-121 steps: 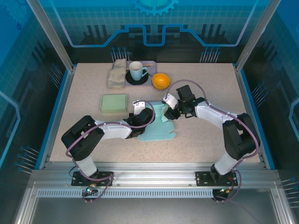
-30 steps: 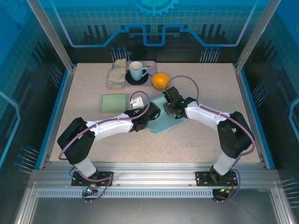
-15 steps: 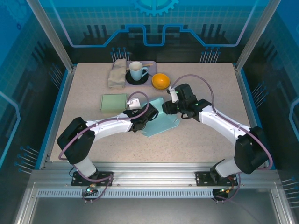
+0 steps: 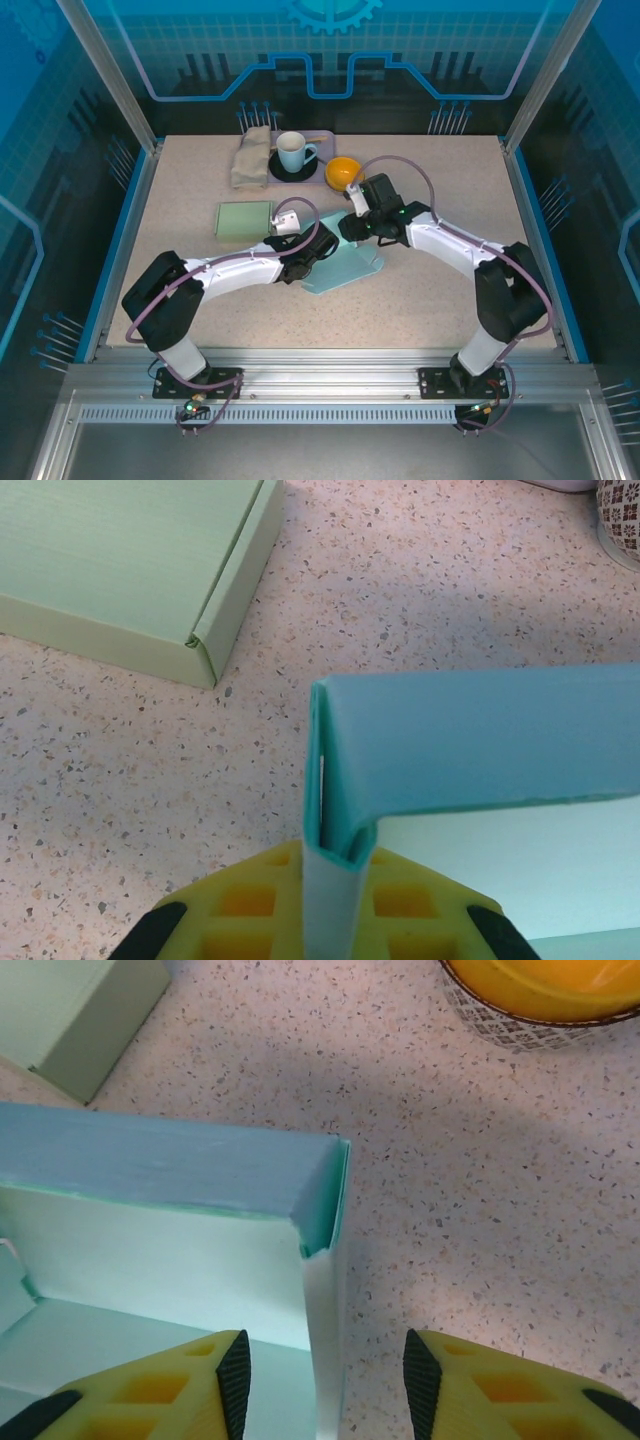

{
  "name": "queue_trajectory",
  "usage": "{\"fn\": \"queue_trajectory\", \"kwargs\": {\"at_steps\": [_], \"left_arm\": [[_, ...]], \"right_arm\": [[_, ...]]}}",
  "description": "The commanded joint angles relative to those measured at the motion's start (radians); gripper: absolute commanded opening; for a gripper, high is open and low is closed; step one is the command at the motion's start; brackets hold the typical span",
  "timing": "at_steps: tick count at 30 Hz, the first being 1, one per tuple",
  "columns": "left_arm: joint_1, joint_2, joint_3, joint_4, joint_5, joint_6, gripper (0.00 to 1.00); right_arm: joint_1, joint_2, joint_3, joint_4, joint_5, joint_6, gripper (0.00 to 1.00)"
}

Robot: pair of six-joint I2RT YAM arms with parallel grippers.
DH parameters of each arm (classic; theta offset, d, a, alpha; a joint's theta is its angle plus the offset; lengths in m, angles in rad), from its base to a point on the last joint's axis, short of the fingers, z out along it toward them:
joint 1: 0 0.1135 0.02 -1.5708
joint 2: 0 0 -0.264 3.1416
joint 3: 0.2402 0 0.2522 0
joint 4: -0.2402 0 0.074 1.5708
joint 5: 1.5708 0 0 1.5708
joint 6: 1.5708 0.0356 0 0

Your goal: Fold the paper box

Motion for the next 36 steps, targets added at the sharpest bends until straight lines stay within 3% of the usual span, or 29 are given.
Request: {"fn": "queue_trajectory", "kwargs": {"at_steps": [1,6,10,13,16,21,26,28,33,36], "left_arm": [[0.001,-0.02,0.017,-0.014,0.002,0.025,0.03],[0.002,-0.015,0.022,-0.013,0.013,0.021,0.03],[0.001,-0.017,0.027,-0.021,0.019,0.01,0.03],[0.002,-0.011,0.04,-0.051,0.008,0.001,0.03],[0.002,-0.002,0.047,-0.078,-0.008,-0.009,0.03],[0.009,-0.006,0.041,-0.095,-0.019,-0.031,0.03],[0.013,0.001,0.041,-0.105,-0.025,-0.032,0.03],[0.016,0.007,0.044,-0.103,-0.021,-0.029,0.03],[0.018,0.027,0.041,-0.041,-0.011,0.03,0.03],[0.018,0.033,0.032,0.032,-0.013,0.101,0.03]], "right_arm": [[0.005,0.03,0.047,0.032,-0.008,-0.012,0.43],[0.017,0.077,0.079,0.045,0.028,-0.006,0.4],[0.027,0.113,0.09,0.045,0.094,-0.004,0.32],[0.046,0.113,0.085,0.032,0.231,-0.004,0.23],[0.07,0.113,0.078,0.014,0.374,-0.022,0.2],[0.093,0.112,0.074,-0.068,0.684,0.015,0.17],[0.095,0.084,0.065,-0.12,0.838,0.057,0.18],[0.087,0.058,0.057,-0.108,0.787,0.061,0.19],[0.059,-0.094,-0.029,0.026,0.282,0.076,0.38],[0.052,-0.183,-0.041,-0.001,0.111,0.09,0.46]]}}
